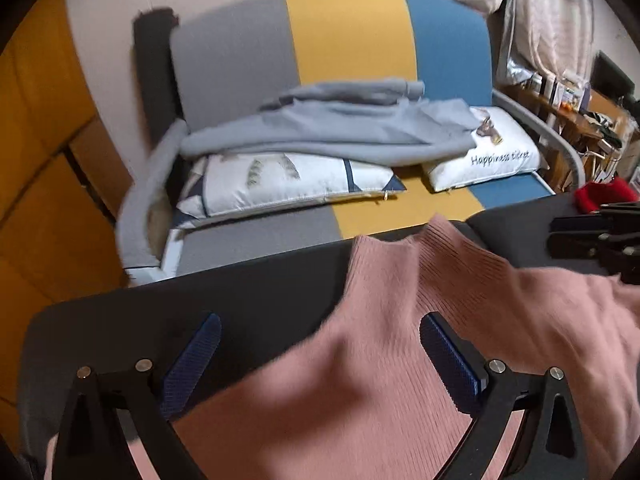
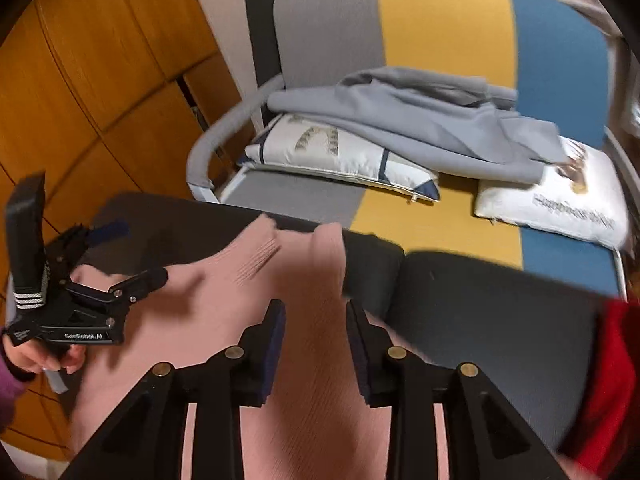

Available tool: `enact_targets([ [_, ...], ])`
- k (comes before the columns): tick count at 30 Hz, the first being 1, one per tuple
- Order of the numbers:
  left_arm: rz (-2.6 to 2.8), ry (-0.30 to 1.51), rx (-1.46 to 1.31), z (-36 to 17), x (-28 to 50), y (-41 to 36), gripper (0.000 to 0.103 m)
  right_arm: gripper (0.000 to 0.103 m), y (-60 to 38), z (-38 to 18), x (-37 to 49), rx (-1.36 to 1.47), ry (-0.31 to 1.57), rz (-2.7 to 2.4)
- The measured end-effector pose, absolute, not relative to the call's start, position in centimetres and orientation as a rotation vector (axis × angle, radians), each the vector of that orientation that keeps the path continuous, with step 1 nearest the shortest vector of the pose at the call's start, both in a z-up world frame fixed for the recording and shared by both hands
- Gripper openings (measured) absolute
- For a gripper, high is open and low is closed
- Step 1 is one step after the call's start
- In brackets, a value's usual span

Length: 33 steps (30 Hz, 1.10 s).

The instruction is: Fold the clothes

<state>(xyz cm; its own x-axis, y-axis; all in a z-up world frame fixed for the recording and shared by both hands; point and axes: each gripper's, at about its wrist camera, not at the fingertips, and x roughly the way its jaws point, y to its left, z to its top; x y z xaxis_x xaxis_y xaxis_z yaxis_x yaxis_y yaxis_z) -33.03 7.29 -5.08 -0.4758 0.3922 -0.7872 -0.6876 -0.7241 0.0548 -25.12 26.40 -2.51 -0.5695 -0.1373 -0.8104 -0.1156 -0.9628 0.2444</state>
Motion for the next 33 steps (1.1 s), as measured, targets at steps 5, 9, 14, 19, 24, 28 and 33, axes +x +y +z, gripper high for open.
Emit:
enact_targets([
  [5,2.094,0.472,-1.141,-8.3,-37.0,10.3,0.101,0.041,27.4,-7.0,-30.1,1.498,-0.422,-2.649],
  [9,2.047,0.519,-1.123,-9.7,-37.5,11.6,0.101,0.042,27.6,-8.8,-31.9,1.514,-0.444,-2.619],
  [14,2.012,0.408,-1.132,-10.4,-37.4,11.9,0.075,0.008,27.9,-9.9,-32.4,1.500,-0.477,-2.674],
  [19,1.954,0.291,-1.164,-8.8,-37.0,11.7,0.008,0.005,27.3,-7.5,-30.7,1.391,-0.474,-2.725],
  [24,1.953,0.227,-1.019,-4.8,-34.4,8.2,0.008,0.005,26.1,-3.1,-26.9,1.236,-0.473,-2.737],
  [28,1.943,0.160,-0.963,-2.4,-31.6,3.7,0.007,0.005,24.1,-0.9,-22.2,1.187,-0.425,-2.719],
  [33,1.900,0.080,-1.036,-3.9,-27.1,-1.1,0.007,0.005,22.0,-2.2,-16.6,1.201,-0.489,-2.682],
])
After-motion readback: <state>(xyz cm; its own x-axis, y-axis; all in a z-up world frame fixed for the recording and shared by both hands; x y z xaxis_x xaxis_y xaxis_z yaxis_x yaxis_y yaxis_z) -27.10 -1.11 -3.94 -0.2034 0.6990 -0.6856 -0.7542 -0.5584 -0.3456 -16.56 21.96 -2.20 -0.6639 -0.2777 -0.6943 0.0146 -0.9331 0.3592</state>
